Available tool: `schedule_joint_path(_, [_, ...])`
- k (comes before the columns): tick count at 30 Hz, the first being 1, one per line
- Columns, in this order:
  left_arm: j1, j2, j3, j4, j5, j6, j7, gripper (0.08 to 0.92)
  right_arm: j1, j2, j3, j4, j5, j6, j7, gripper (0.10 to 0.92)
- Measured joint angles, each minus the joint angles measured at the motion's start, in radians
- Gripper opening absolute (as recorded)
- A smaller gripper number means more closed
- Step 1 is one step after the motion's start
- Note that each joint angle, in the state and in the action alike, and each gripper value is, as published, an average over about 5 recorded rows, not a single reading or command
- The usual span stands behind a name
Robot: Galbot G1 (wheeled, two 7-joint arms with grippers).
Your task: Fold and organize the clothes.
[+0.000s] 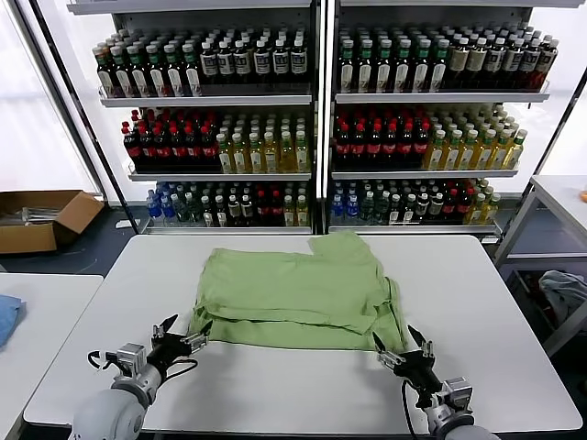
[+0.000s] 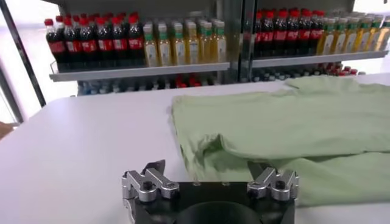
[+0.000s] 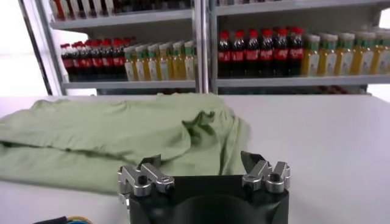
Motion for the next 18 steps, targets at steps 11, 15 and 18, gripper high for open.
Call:
schedule_joint_path(11, [0.001,-0.009,0.018,0.017,0.0,-0.002,0.006,0.528,0.005,-0.006,-0.002,-0.01,0.045,-0.019,0.032,0.428])
schedule_joint_path(15, [0.0,-0.002,0.02,0.029,0.0,-0.002,0.012,0.415,0.015,-0.005,-0.004,-0.022,0.06,-0.022,0.036,0.307])
schedule_joint_path(18, [-0.004,0.004,0.022,0.038,-0.003,0.0,0.012,0.328,0.019,-0.007,-0.005,-0.026,0.07,-0.025,0.037,0.221])
